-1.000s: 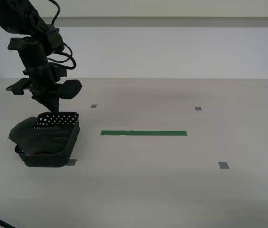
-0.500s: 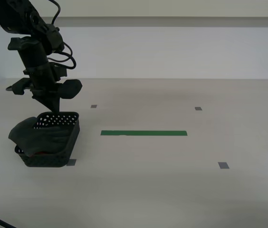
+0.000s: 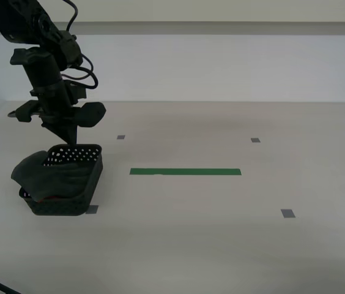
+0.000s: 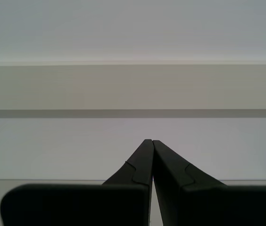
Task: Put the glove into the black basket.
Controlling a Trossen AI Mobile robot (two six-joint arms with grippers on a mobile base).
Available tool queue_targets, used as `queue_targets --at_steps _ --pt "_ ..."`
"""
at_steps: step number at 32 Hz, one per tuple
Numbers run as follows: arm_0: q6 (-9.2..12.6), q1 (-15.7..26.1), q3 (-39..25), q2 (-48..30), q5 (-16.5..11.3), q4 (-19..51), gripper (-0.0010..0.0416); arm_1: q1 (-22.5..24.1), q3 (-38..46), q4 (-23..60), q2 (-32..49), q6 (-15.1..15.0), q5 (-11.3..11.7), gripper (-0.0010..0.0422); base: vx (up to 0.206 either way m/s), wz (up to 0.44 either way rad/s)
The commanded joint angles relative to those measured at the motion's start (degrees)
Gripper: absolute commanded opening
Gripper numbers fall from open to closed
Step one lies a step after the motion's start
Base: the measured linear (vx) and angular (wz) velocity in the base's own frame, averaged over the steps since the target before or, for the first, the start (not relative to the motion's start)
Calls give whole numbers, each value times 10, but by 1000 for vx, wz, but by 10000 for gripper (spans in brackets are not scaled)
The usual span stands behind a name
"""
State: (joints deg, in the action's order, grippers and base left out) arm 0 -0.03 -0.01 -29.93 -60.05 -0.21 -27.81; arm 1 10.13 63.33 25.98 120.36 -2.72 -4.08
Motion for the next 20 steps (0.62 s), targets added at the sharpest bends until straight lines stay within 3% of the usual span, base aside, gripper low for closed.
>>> queue_targets --at_steps 1,20 --pt "0 1 -1 0 0 -1 1 0 0 0 0 1 0 7 0 0" --pt "0 1 -1 0 0 -1 0 0 0 -9 0 1 0 7 0 0"
